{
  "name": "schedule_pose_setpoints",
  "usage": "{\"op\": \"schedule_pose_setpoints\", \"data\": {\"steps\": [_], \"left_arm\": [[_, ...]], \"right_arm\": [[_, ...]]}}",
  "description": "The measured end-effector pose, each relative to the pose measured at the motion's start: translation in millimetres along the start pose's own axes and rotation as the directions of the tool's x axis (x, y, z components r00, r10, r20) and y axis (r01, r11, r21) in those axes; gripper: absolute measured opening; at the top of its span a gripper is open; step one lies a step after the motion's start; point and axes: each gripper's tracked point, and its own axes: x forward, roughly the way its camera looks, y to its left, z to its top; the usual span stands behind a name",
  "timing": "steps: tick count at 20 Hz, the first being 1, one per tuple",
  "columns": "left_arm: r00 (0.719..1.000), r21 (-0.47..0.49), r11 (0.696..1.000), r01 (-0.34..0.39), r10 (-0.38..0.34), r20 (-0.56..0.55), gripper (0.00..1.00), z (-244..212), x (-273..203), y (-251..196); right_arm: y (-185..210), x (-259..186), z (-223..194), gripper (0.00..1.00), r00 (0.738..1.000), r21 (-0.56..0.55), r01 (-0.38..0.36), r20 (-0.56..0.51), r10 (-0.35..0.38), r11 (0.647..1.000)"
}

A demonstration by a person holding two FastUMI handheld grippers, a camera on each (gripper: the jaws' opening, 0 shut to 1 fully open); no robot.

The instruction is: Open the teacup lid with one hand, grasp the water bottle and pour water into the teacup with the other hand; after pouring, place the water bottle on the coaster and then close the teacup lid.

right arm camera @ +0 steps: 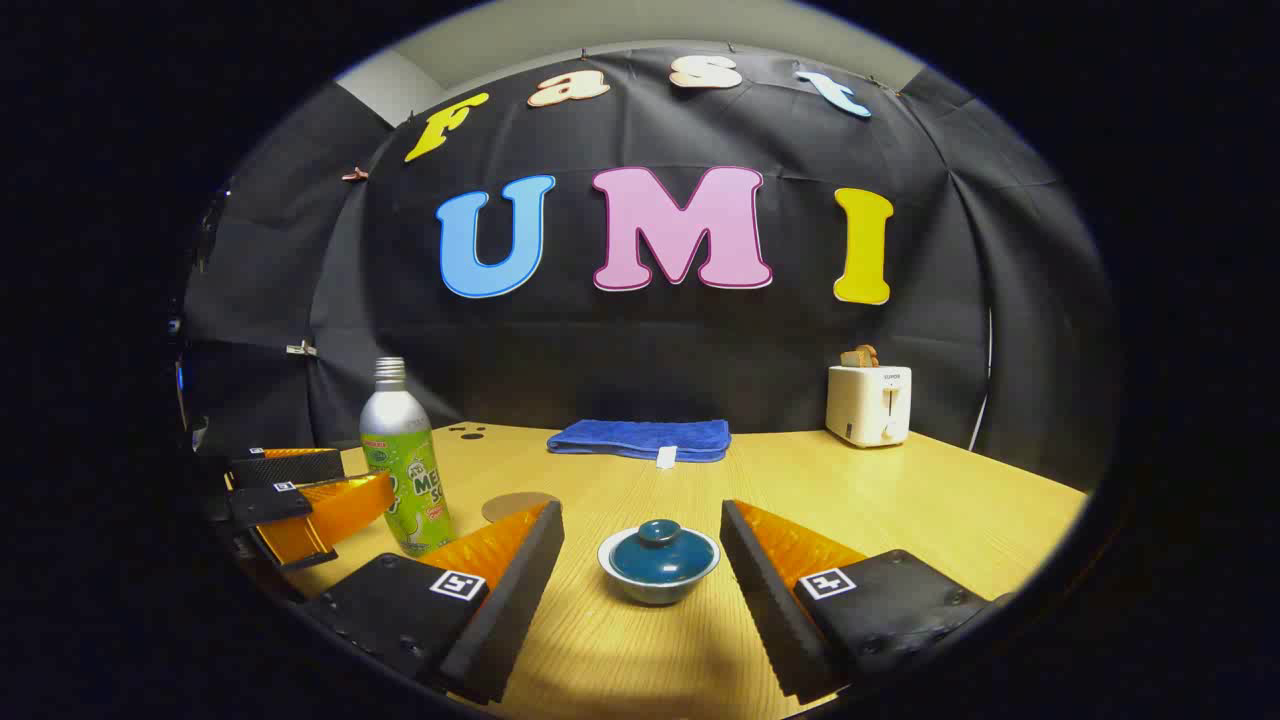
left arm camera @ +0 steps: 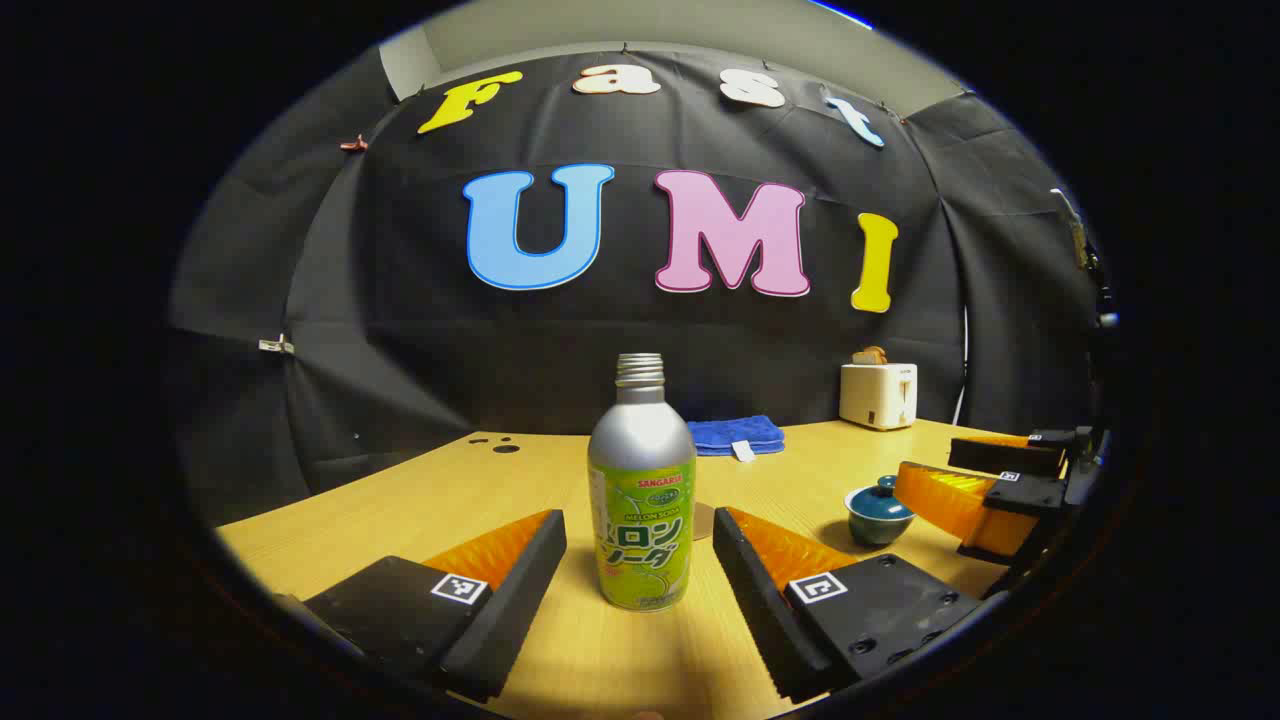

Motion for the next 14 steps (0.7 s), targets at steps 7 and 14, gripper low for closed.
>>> {"op": "schedule_pose_setpoints", "data": {"steps": [7, 14], "left_arm": [[1.000, -0.001, 1.000, -0.017, 0.017, -0.001, 0.94, 2, 10, 9], [1.000, 0.000, 1.000, -0.016, 0.016, 0.001, 0.94, 2, 13, 10]], "right_arm": [[0, 9, -3, 0.98, 1.000, 0.000, 0.001, -0.003, -0.001, 1.000], [-2, 17, -1, 0.98, 1.000, 0.000, 0.010, -0.001, -0.010, 1.000]]}}
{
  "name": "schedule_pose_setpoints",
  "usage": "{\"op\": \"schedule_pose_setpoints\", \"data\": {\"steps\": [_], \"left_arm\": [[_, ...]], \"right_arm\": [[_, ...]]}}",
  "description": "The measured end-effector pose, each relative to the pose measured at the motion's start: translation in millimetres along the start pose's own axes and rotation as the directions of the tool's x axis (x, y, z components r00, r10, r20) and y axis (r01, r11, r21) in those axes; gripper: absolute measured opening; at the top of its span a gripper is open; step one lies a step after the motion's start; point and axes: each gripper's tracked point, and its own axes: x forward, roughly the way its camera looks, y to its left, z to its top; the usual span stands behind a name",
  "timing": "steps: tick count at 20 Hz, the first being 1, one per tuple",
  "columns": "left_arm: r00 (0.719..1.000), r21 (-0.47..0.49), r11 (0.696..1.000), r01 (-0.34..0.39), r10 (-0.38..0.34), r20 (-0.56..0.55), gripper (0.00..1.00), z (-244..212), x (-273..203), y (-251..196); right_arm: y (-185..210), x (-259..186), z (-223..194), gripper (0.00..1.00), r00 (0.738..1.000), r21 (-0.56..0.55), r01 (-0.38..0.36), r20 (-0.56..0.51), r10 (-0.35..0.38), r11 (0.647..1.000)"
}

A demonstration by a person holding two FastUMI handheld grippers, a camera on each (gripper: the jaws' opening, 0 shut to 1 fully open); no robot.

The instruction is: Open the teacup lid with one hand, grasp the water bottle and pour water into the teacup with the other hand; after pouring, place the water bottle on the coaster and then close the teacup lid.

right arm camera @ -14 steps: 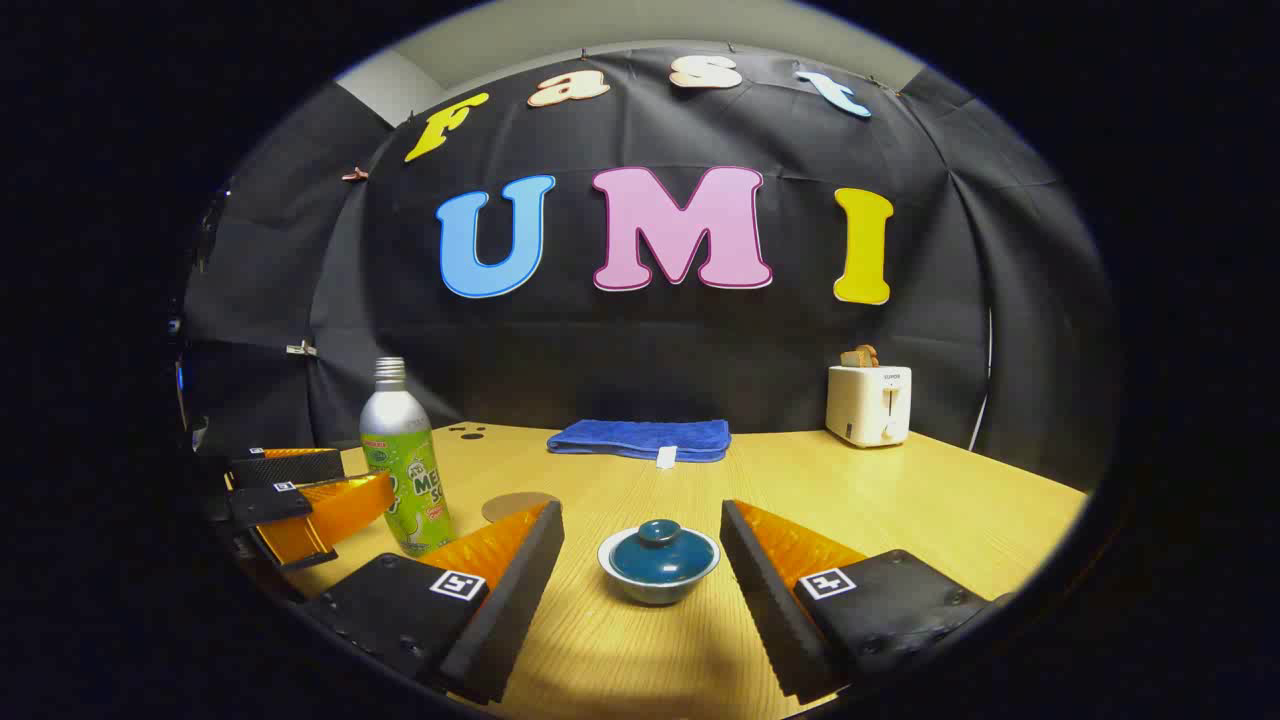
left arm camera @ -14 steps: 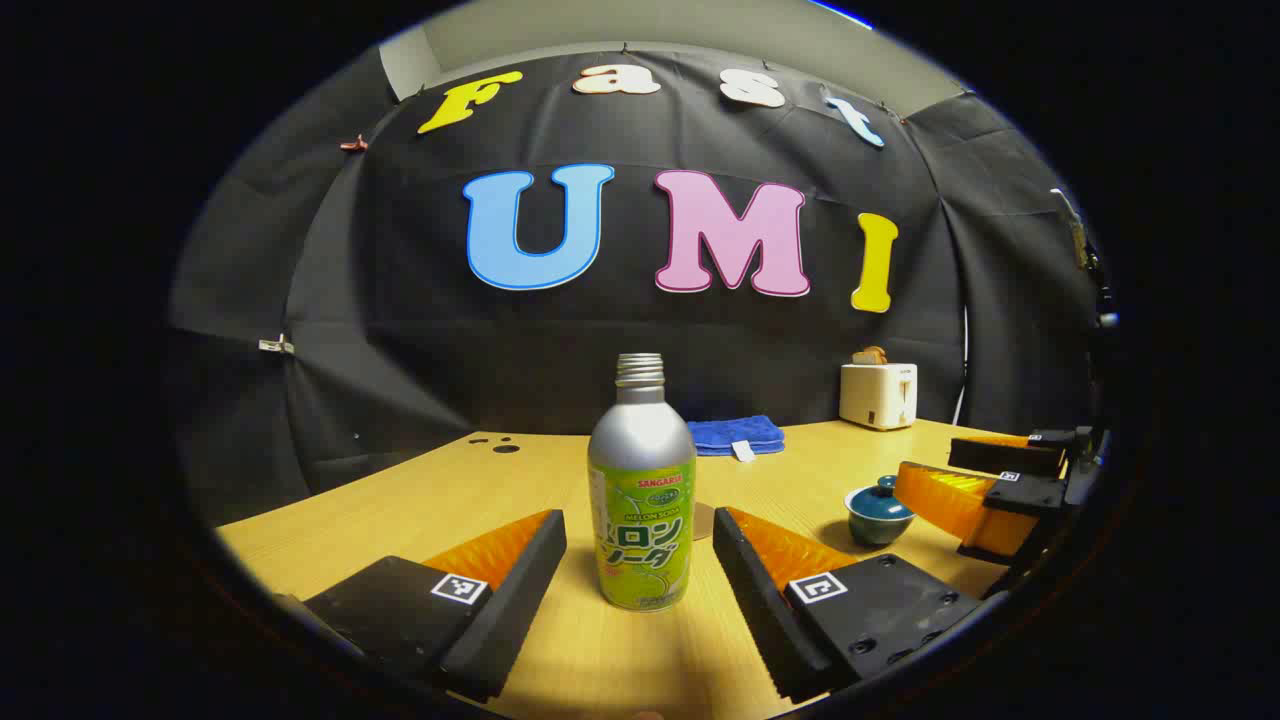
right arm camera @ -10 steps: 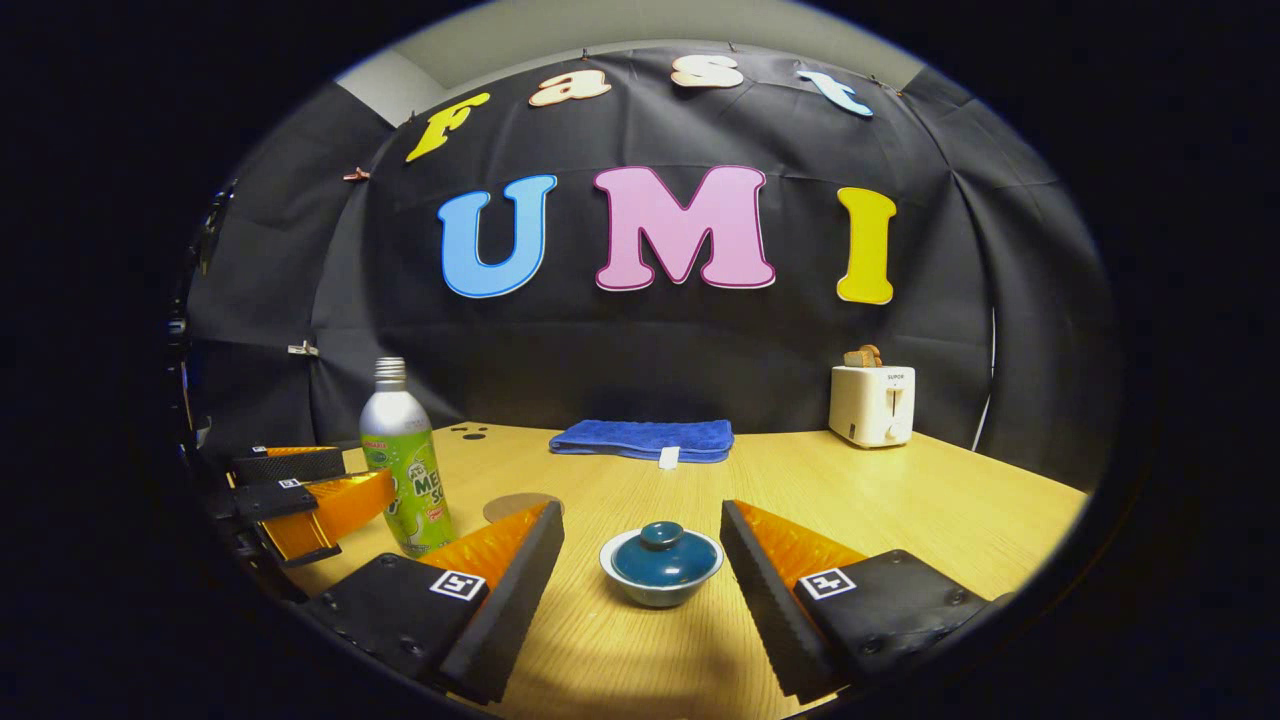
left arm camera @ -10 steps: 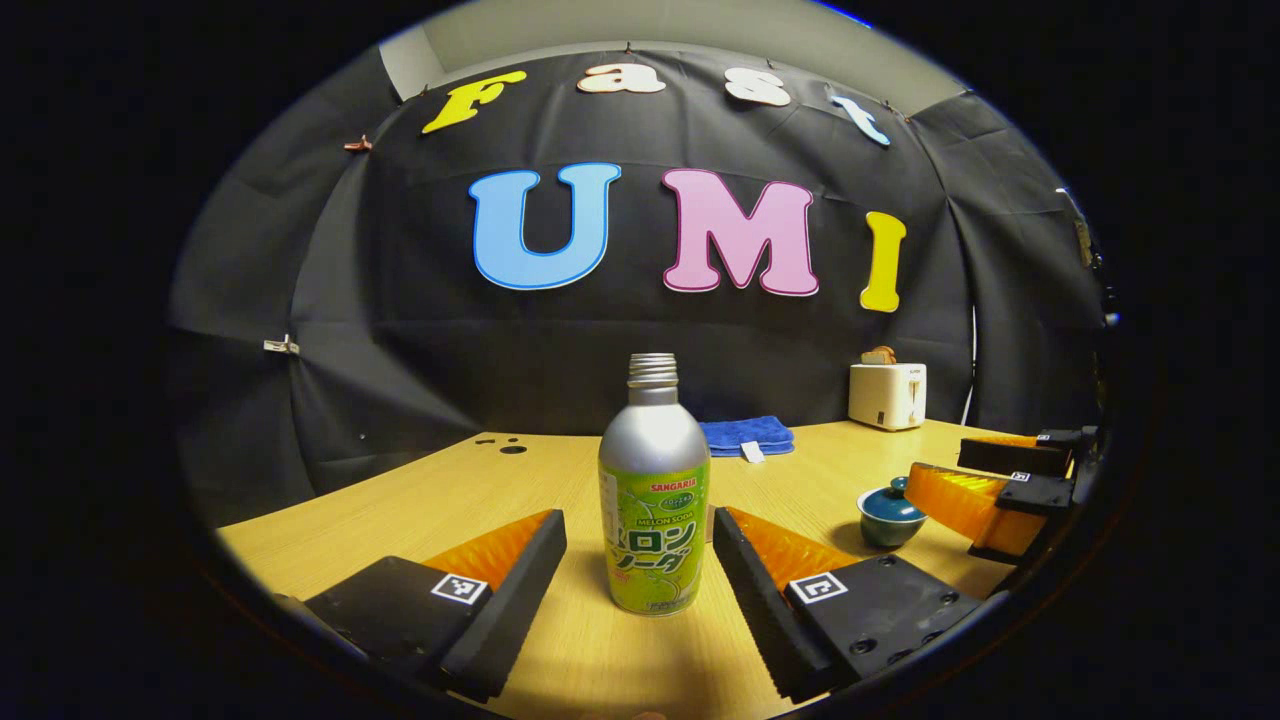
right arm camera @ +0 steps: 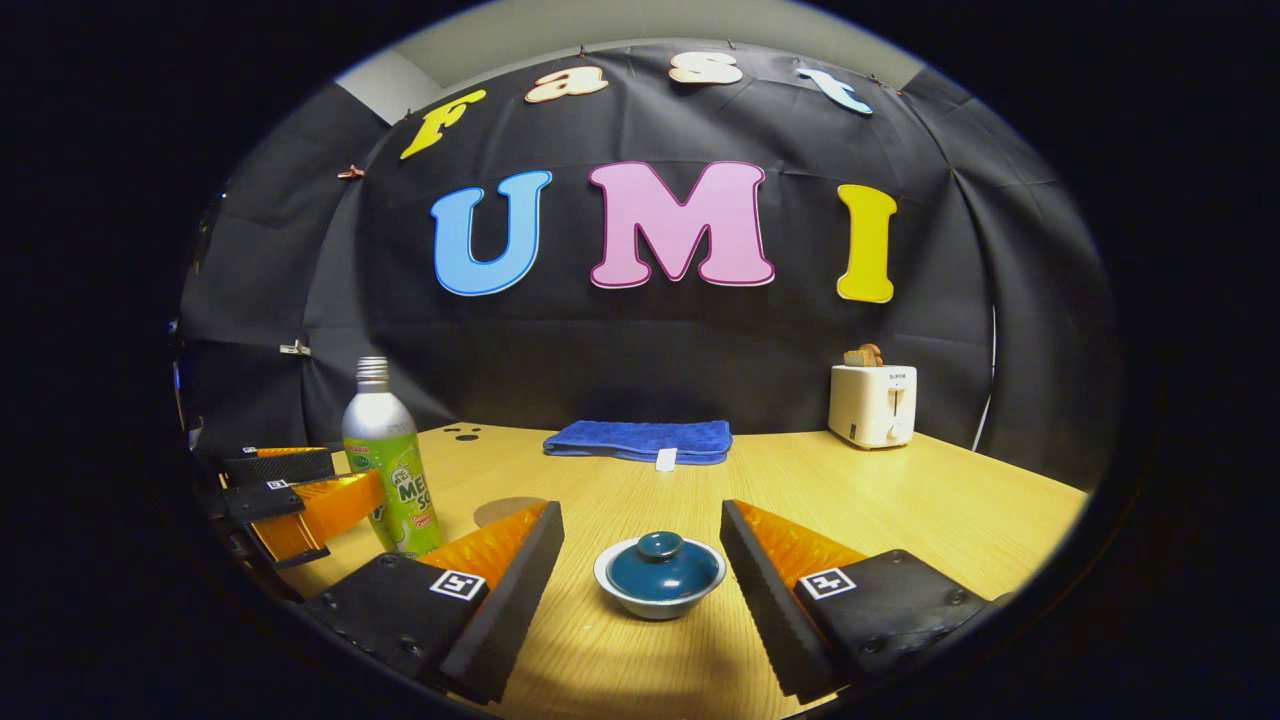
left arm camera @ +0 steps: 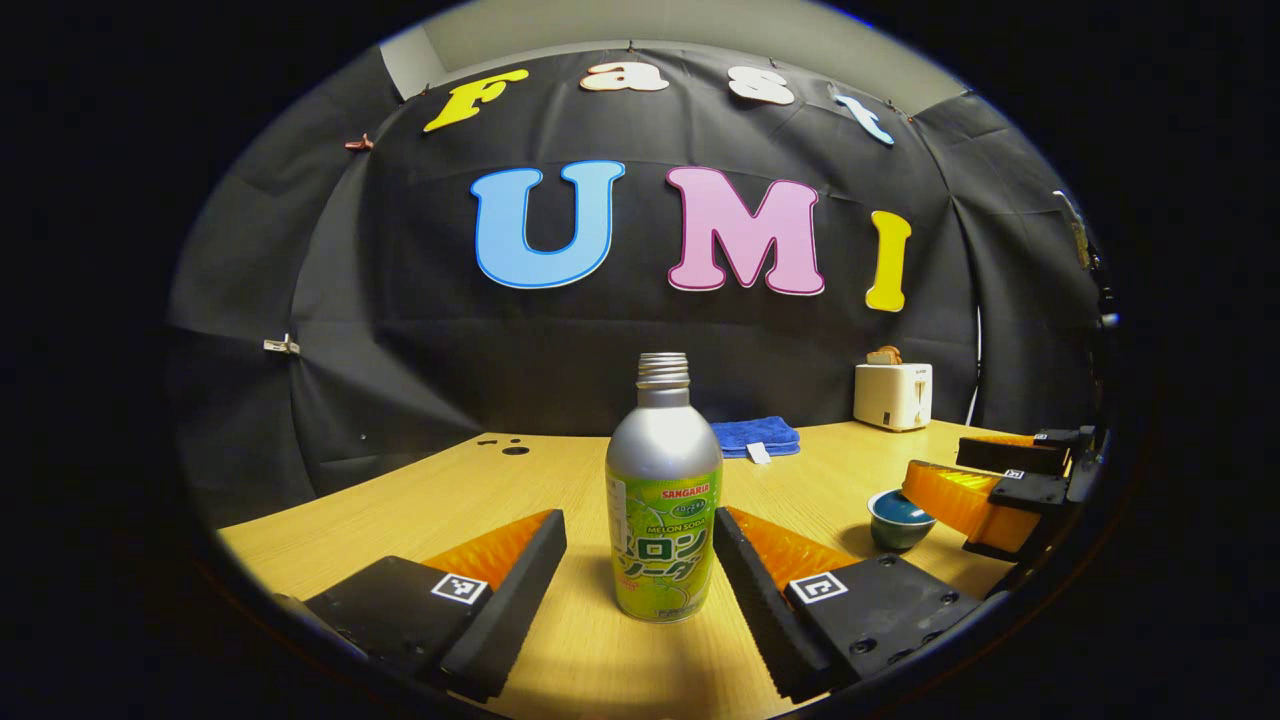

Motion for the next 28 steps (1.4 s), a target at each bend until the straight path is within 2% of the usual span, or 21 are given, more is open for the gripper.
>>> {"op": "schedule_pose_setpoints", "data": {"steps": [8, 10, 14, 17, 21, 24, 28], "left_arm": [[1.000, 0.000, 1.000, 0.000, 0.000, 0.000, 0.94, -1, 0, 1], [1.000, -0.001, 1.000, 0.000, 0.000, -0.001, 0.94, -1, -1, 1], [1.000, 0.000, 1.000, 0.000, 0.000, 0.001, 0.94, -1, -1, 1], [1.000, 0.000, 1.000, 0.000, 0.000, 0.001, 0.94, 0, 0, 1], [1.000, 0.000, 1.000, 0.000, 0.000, 0.001, 0.94, 0, 0, 1], [1.000, 0.001, 1.000, 0.000, 0.000, 0.001, 0.94, -1, -1, 1], [1.000, 0.001, 1.000, 0.000, 0.000, 0.001, 0.94, -1, -1, 1]], "right_arm": [[-2, 4, -1, 0.98, 1.000, -0.010, -0.012, -0.012, 0.012, 1.000], [-9, 12, -11, 0.98, 0.998, -0.029, 0.001, -0.059, -0.002, 1.000], [-9, 30, -27, 0.93, 0.986, -0.060, -0.038, -0.167, 0.027, 0.998], [-10, 40, -28, 0.84, 0.983, -0.098, -0.041, -0.180, 0.023, 0.994], [-3, 46, -40, 0.57, 0.968, -0.125, -0.075, -0.246, 0.042, 0.989], [-3, 45, -36, 0.56, 0.969, -0.153, -0.075, -0.244, 0.036, 0.985], [-11, 48, -38, 0.35, 0.972, -0.088, -0.068, -0.229, 0.046, 0.994]]}}
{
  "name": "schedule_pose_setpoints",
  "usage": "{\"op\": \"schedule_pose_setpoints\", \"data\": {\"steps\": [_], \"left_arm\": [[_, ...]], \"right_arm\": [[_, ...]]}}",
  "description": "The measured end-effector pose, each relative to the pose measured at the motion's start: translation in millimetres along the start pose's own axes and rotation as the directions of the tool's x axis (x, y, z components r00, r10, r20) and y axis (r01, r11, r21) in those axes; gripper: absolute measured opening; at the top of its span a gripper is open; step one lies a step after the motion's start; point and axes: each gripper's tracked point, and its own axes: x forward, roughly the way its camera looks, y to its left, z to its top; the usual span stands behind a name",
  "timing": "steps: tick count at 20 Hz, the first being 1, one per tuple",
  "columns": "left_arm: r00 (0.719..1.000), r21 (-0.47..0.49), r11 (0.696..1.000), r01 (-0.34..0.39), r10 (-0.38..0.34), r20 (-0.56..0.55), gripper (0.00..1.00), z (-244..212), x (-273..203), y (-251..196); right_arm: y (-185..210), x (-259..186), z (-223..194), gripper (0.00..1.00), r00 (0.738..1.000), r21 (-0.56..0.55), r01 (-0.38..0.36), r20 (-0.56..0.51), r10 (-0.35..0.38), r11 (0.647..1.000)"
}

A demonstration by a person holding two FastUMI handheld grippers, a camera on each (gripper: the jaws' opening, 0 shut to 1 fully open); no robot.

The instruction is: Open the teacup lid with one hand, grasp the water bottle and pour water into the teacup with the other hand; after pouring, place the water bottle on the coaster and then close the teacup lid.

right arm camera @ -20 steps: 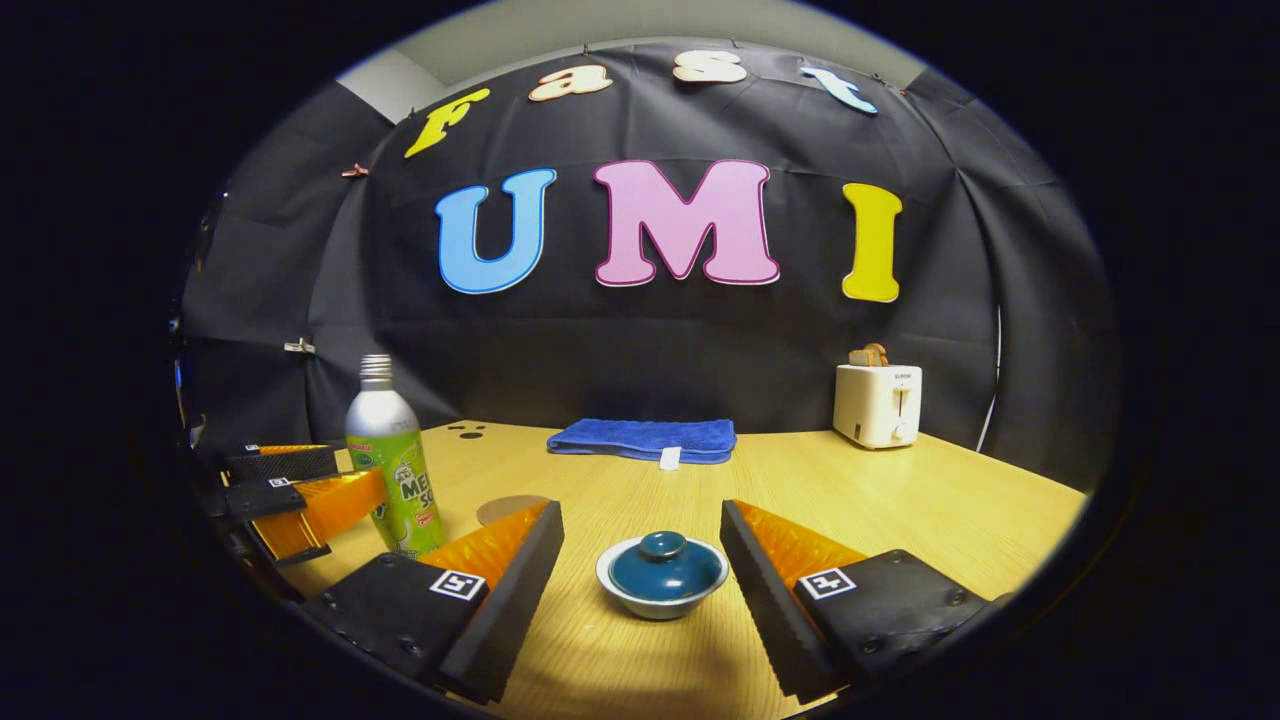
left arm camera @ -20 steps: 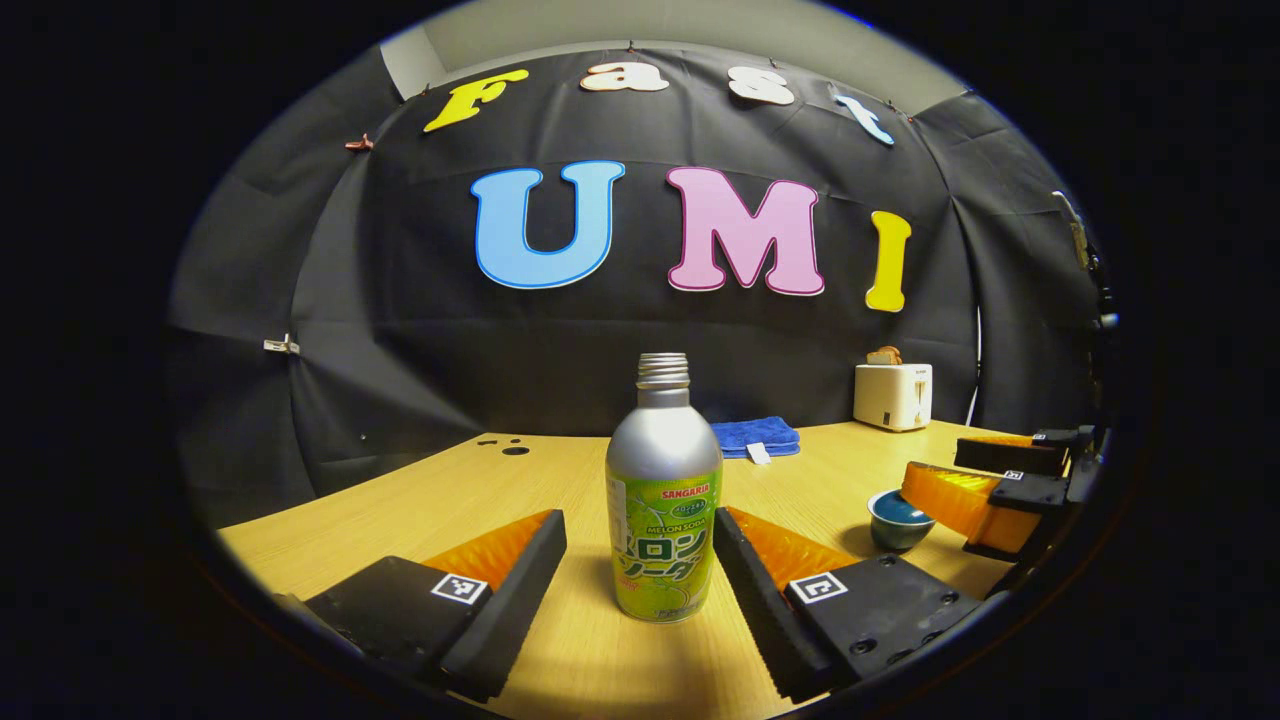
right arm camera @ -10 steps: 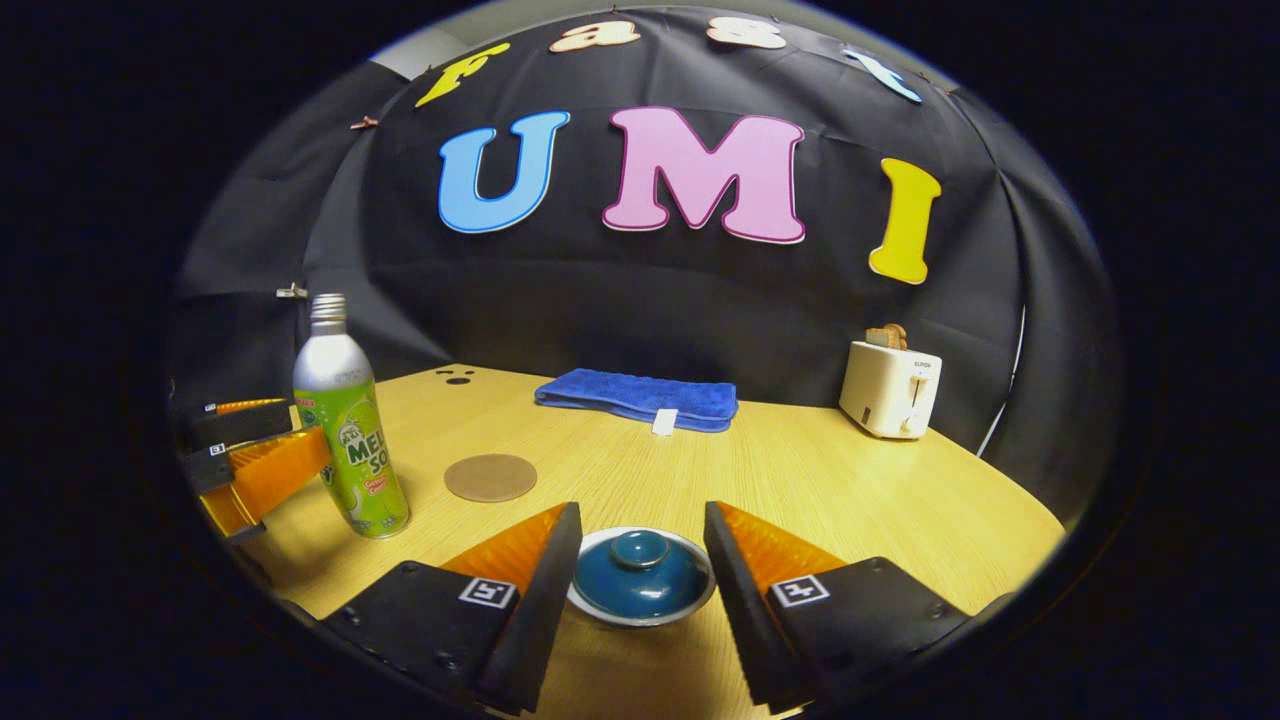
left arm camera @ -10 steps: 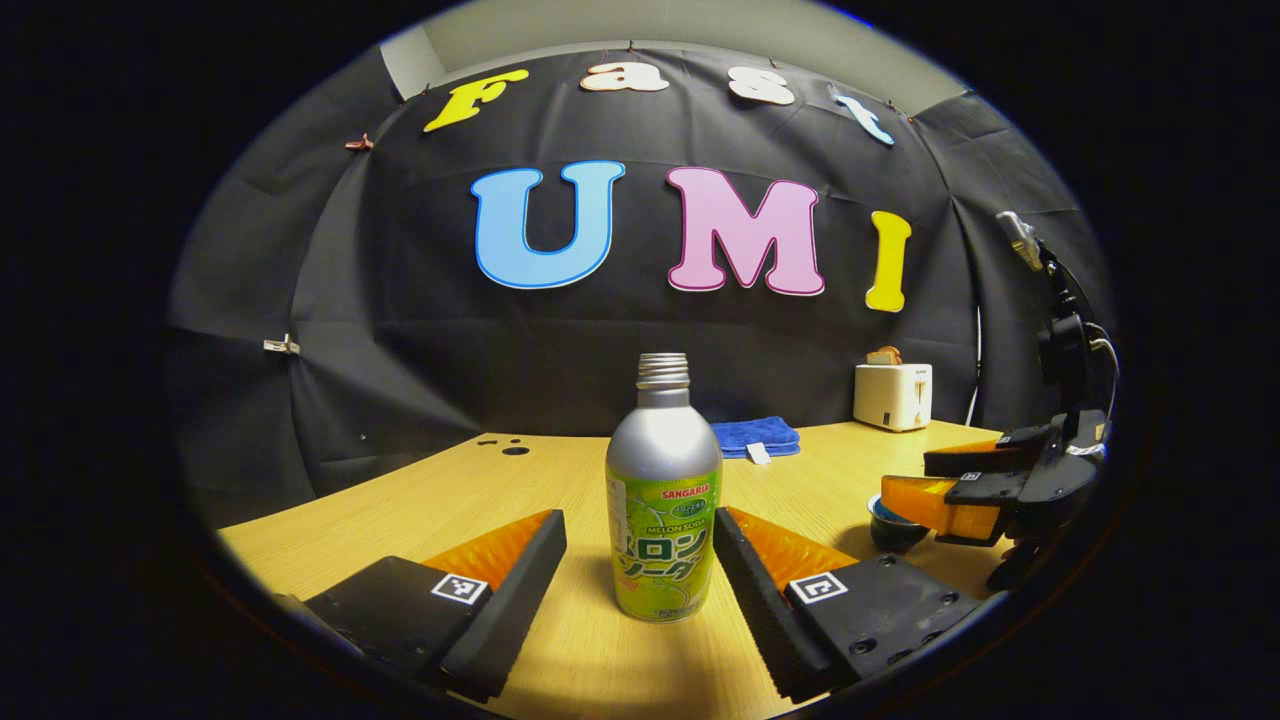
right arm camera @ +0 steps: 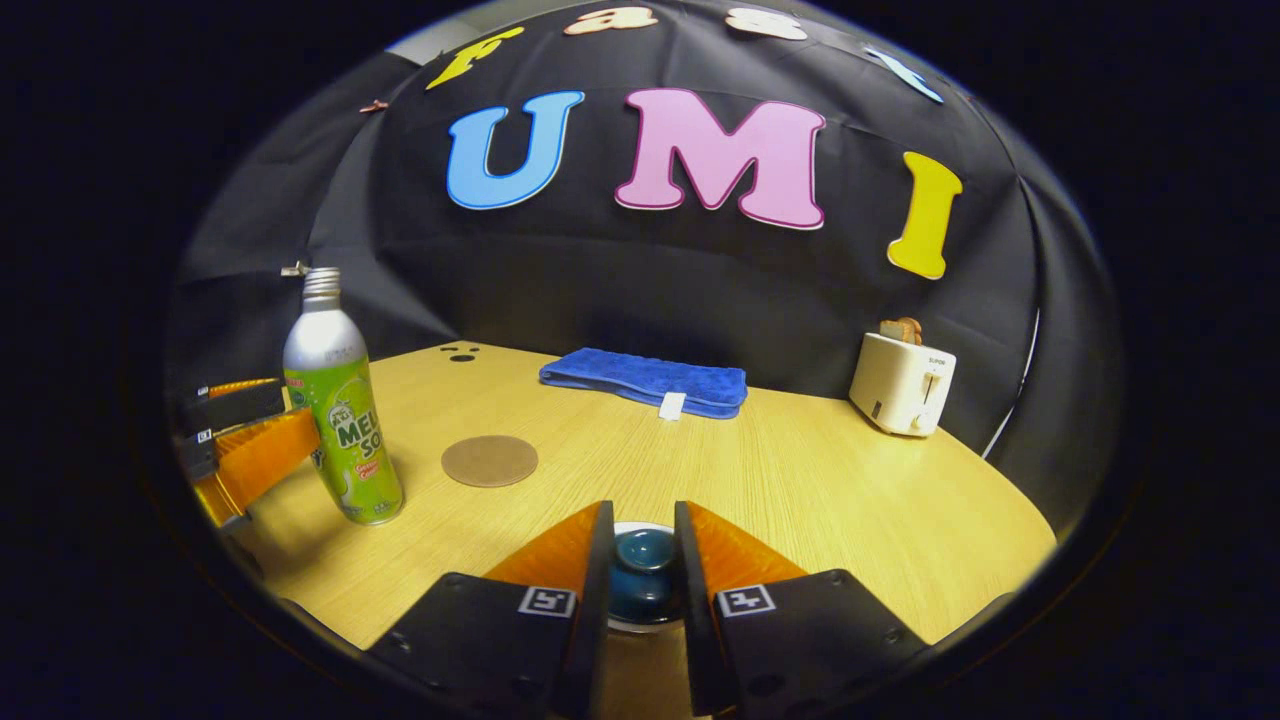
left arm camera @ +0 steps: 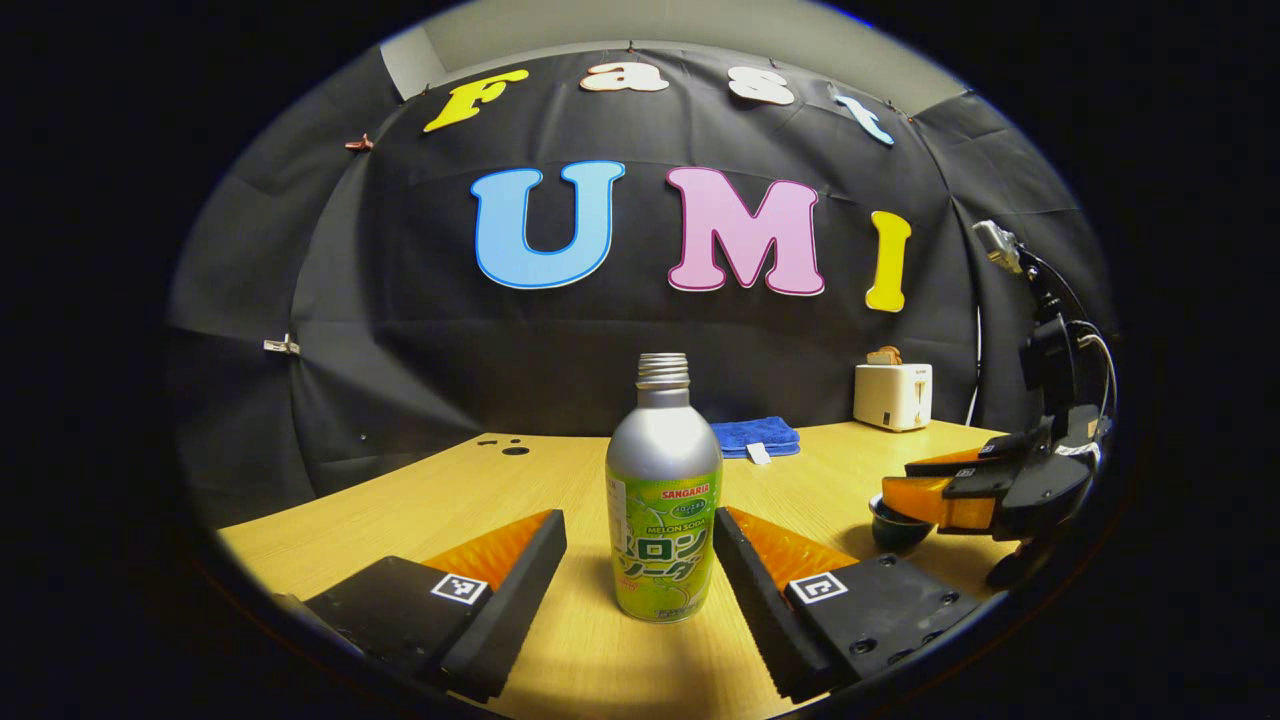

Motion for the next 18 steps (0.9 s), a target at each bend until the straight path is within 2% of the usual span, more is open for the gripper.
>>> {"op": "schedule_pose_setpoints", "data": {"steps": [5, 7, 11, 13, 14, 18], "left_arm": [[1.000, 0.000, 1.000, 0.000, 0.000, 0.000, 0.94, 1, 0, 0], [1.000, 0.000, 1.000, 0.000, 0.000, 0.000, 0.94, 1, 0, 0], [0.998, 0.000, 0.998, 0.057, -0.057, 0.002, 0.94, 1, 3, -12], [0.998, 0.000, 0.998, 0.055, -0.055, 0.001, 0.94, 1, 9, -10], [0.999, -0.001, 0.999, 0.052, -0.052, 0.000, 0.94, 0, 12, -9], [0.999, 0.000, 0.999, 0.053, -0.053, -0.001, 0.94, 1, 26, -9]], "right_arm": [[2, -5, 0, 0.29, 0.999, 0.025, -0.033, 0.011, 0.033, 0.999], [0, -10, 7, 0.29, 0.998, 0.031, -0.033, 0.050, 0.032, 0.999], [-9, -26, 23, 0.29, 0.985, 0.059, -0.007, 0.172, -0.003, 0.998], [-16, -33, 28, 0.29, 0.975, 0.092, 0.007, 0.222, -0.028, 0.996], [-19, -33, 27, 0.28, 0.973, 0.089, 0.024, 0.225, -0.044, 0.996], [-18, -35, 26, 0.28, 0.974, 0.092, 0.015, 0.226, -0.036, 0.996]]}}
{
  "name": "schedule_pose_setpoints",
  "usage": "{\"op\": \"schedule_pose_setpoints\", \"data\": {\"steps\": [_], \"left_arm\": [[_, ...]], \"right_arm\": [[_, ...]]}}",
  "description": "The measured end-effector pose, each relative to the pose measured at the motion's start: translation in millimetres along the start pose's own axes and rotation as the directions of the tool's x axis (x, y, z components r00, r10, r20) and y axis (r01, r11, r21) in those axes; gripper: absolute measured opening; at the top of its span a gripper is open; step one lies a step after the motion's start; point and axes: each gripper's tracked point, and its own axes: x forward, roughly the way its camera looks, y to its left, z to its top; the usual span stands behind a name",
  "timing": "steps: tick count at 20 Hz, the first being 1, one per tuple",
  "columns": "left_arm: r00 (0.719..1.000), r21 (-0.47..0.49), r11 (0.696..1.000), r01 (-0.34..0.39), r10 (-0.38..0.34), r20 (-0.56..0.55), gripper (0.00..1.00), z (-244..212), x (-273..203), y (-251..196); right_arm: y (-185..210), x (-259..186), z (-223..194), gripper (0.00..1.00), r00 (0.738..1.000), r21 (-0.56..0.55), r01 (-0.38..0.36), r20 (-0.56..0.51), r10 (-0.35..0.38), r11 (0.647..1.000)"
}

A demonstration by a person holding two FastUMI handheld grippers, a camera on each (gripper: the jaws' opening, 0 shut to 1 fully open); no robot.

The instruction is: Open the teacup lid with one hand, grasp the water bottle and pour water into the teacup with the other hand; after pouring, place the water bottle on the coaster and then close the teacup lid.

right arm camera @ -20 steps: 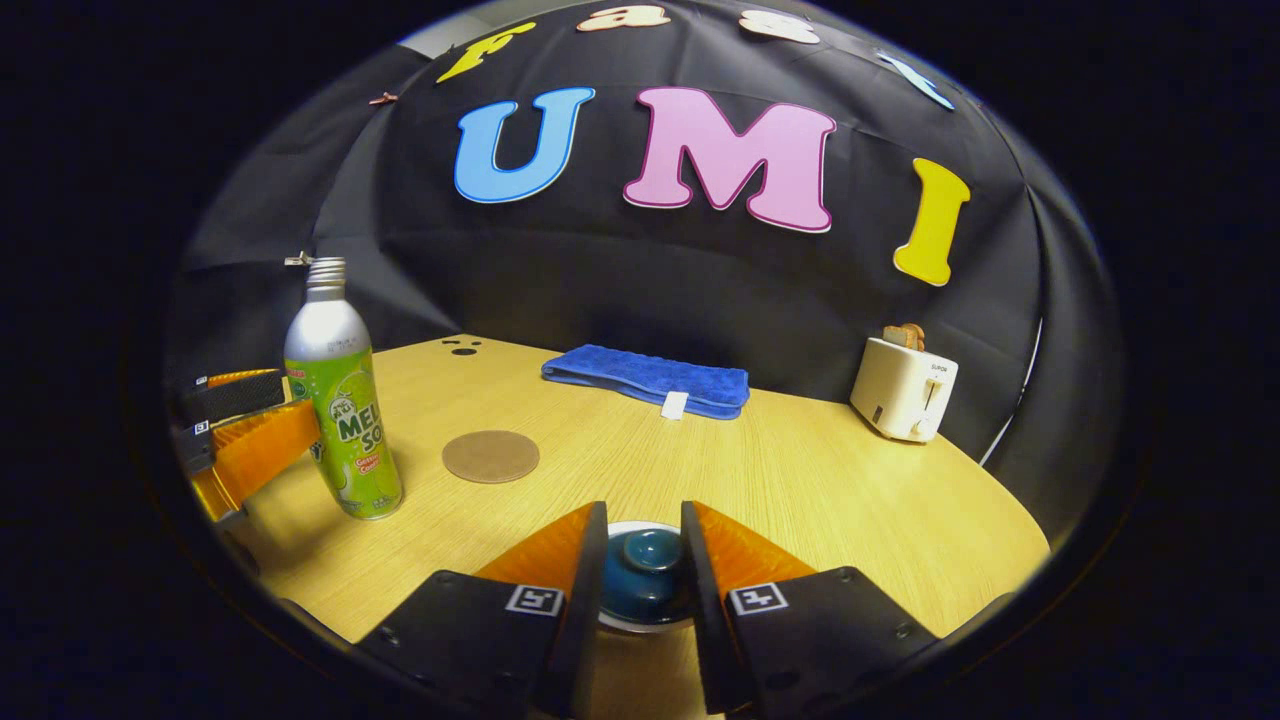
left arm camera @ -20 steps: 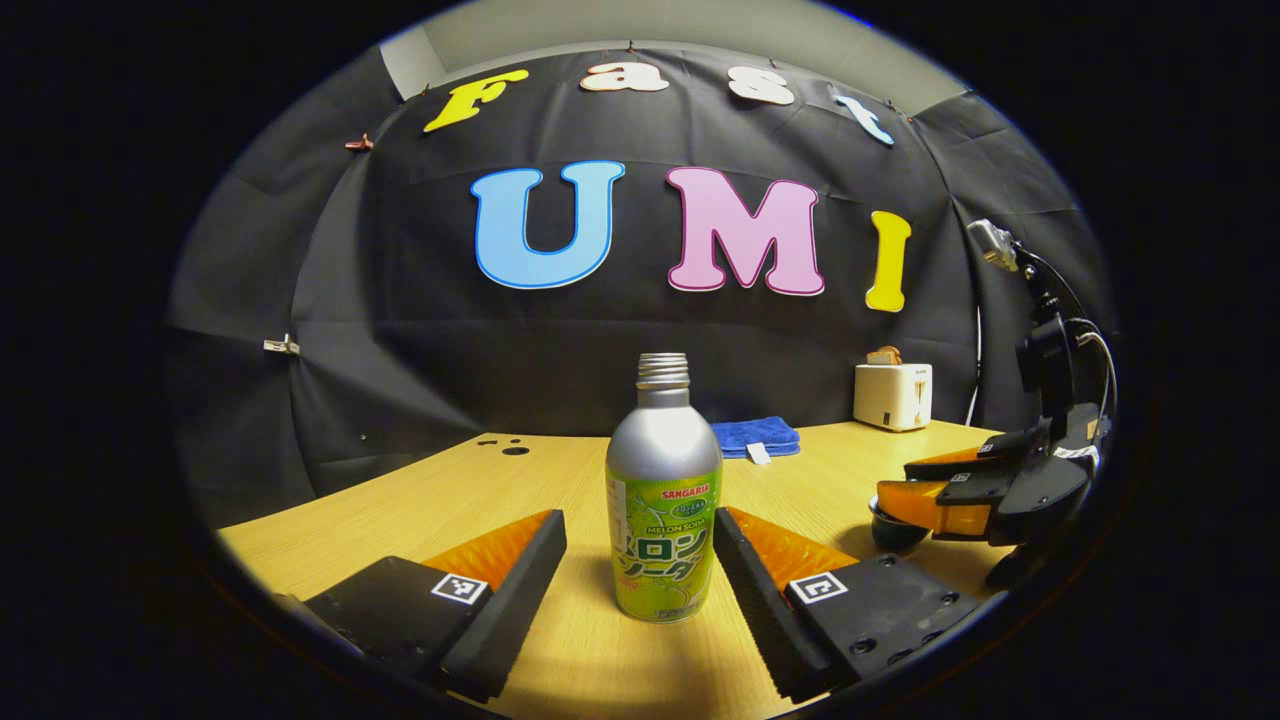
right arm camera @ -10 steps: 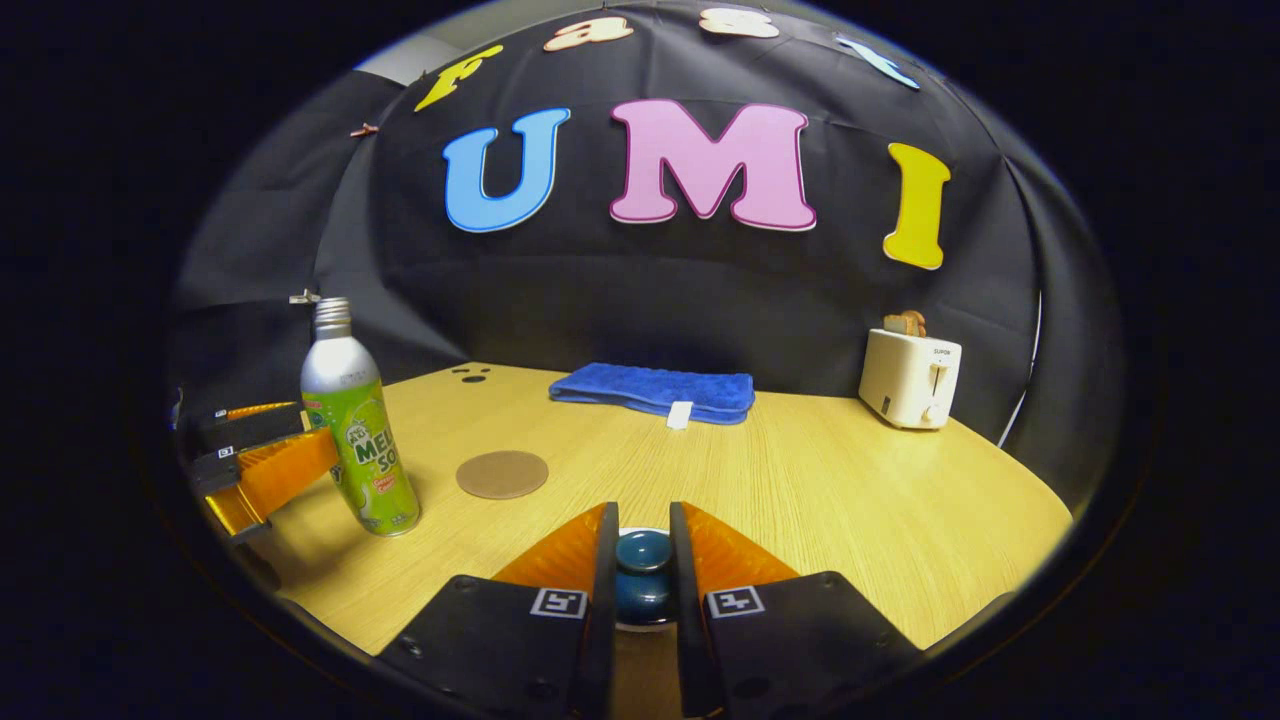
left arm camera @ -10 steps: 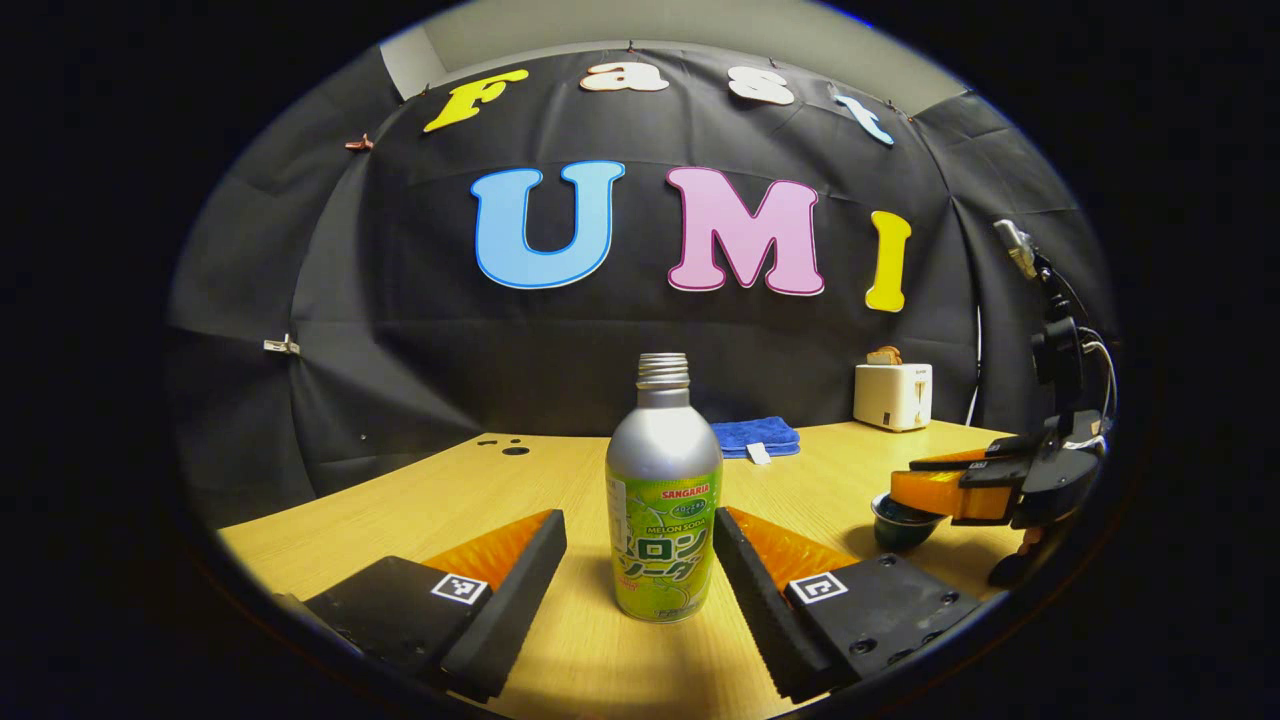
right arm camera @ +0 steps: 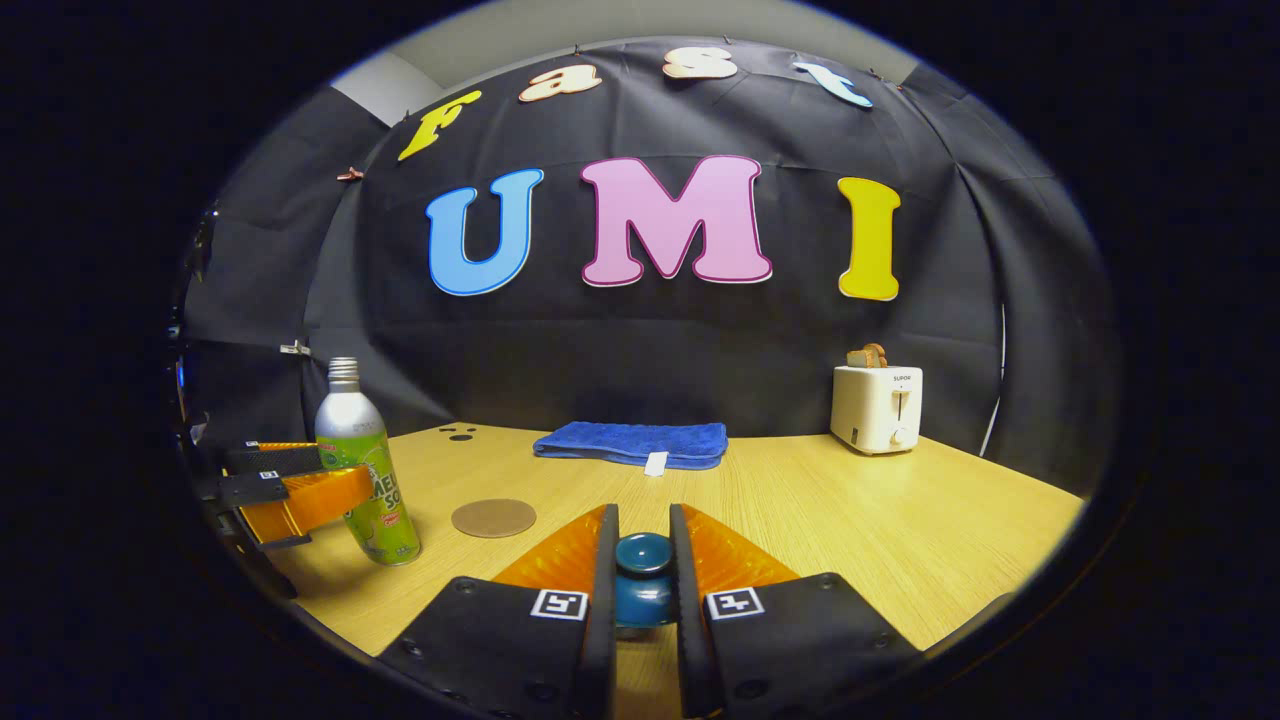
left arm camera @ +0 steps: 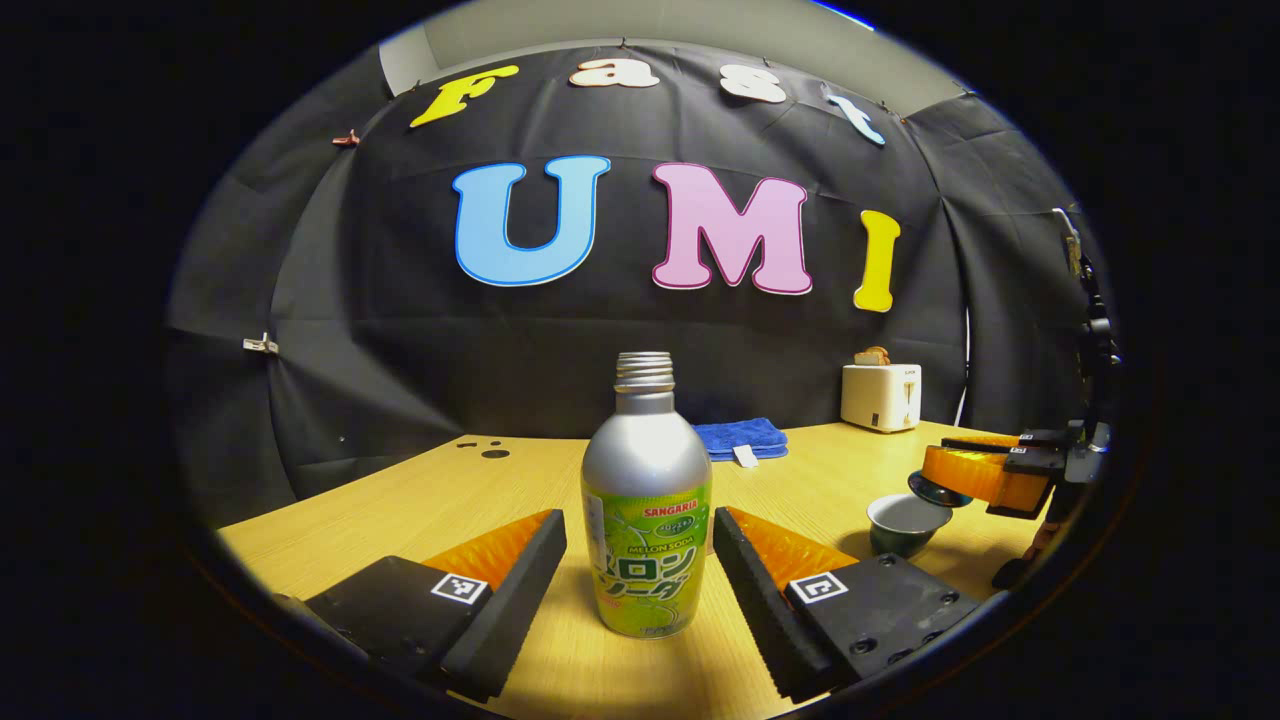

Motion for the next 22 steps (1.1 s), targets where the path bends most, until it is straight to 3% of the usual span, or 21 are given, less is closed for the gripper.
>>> {"op": "schedule_pose_setpoints", "data": {"steps": [8, 10, 12, 16, 19, 20, 22], "left_arm": [[1.000, 0.001, 1.000, 0.023, -0.023, 0.000, 0.94, 0, 37, -1], [1.000, 0.000, 1.000, 0.024, -0.024, 0.001, 0.83, 1, 41, -1], [1.000, 0.005, 1.000, 0.021, -0.021, -0.004, 0.83, 0, 40, -2], [0.999, 0.186, 0.982, 0.039, -0.038, -0.014, 0.80, 2, 42, -17], [0.998, 0.378, 0.923, 0.066, -0.065, -0.016, 0.80, 9, 44, -44], [0.997, 0.461, 0.884, 0.081, -0.079, -0.023, 0.79, 9, 45, -53], [0.994, 0.622, 0.777, 0.098, -0.103, -0.028, 0.79, 11, 48, -68]], "right_arm": [[-13, -3, 1, 0.28, 1.000, 0.001, 0.002, 0.001, -0.002, 1.000], [-18, -4, 2, 0.28, 1.000, 0.002, -0.012, -0.002, 0.012, 1.000], [-25, -5, 2, 0.29, 1.000, 0.002, -0.016, -0.001, 0.016, 1.000], [-50, -6, 3, 0.28, 1.000, 0.001, 0.010, 0.001, -0.010, 1.000], [-67, -4, 3, 0.28, 1.000, 0.001, 0.027, 0.000, -0.027, 1.000], [-72, -4, 3, 0.28, 1.000, 0.002, 0.030, 0.000, -0.030, 1.000], [-81, -6, 4, 0.28, 0.999, 0.002, 0.037, 0.001, -0.037, 0.999]]}}
